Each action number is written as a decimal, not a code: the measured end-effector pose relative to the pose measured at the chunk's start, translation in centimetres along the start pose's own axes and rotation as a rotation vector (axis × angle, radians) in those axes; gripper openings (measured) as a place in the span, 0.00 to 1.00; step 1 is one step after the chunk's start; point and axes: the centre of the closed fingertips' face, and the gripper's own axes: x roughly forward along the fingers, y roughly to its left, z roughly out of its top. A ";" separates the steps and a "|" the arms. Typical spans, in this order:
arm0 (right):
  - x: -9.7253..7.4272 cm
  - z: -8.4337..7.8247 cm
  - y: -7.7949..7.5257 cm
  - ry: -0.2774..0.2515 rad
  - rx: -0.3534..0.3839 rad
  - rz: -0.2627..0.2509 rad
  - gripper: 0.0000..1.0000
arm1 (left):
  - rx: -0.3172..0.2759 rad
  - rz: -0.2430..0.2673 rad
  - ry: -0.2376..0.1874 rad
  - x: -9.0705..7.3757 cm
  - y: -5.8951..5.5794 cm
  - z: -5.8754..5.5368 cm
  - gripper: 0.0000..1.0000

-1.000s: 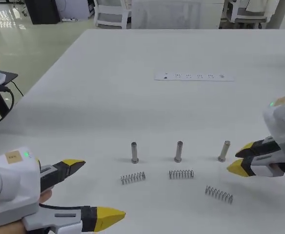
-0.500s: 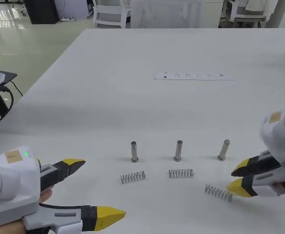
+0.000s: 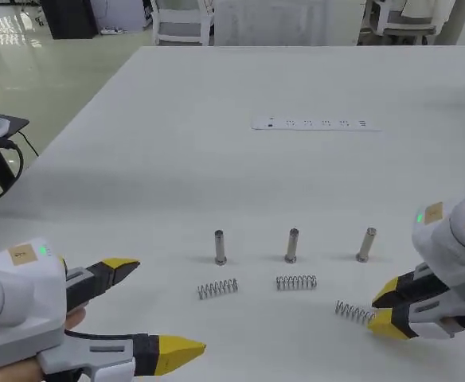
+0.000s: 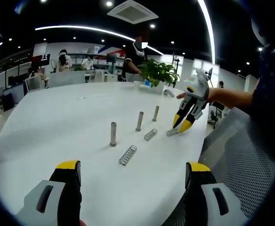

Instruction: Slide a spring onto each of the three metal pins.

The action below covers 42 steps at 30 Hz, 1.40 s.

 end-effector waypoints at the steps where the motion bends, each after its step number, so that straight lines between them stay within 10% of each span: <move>1: 0.1 -0.1 0.1 0.006 -0.006 0.001 0.14 | -0.001 0.000 -0.001 0.0 0.0 0.0 0.89; 15: 0.7 -0.8 0.0 0.057 -0.060 -0.013 0.09 | -0.003 -0.001 0.000 0.0 -0.1 0.0 0.89; 42: -0.7 2.1 0.4 -0.002 -0.062 -0.008 0.08 | 0.032 -0.055 0.013 0.3 -1.0 0.2 0.83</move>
